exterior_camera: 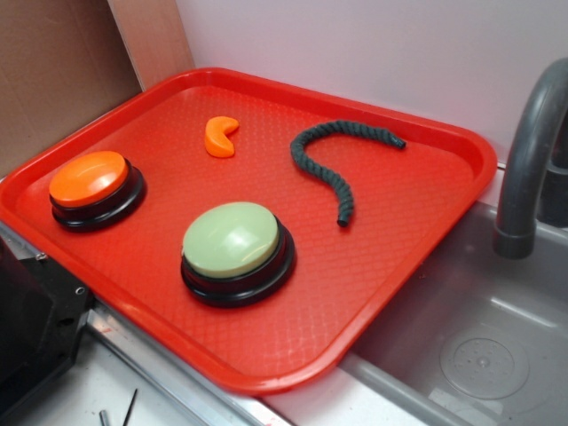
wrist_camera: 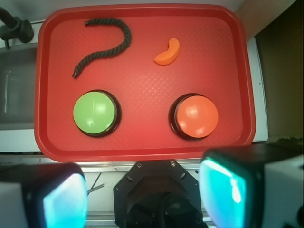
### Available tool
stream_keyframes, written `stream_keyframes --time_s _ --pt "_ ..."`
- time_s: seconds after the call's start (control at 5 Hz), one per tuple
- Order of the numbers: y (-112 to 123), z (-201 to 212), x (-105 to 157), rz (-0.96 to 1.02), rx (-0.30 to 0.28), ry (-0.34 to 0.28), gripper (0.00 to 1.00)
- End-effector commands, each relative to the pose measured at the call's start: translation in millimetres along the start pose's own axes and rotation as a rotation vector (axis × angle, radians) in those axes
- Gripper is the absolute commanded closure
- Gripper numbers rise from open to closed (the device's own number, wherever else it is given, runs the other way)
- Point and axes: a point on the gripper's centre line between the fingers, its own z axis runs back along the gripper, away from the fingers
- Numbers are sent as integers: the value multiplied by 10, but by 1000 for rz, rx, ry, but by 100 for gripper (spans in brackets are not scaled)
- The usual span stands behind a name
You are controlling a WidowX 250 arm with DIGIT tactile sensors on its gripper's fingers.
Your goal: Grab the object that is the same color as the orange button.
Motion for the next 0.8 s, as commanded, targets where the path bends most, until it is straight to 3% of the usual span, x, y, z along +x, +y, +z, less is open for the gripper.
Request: stream_keyframes --time_s 0.0,0.4,0.6 --pt "0 0 0 0 0 0 0" --pt "115 -117 136 110 -12 27 0" --pt "236 -218 289 342 -49 -4 0"
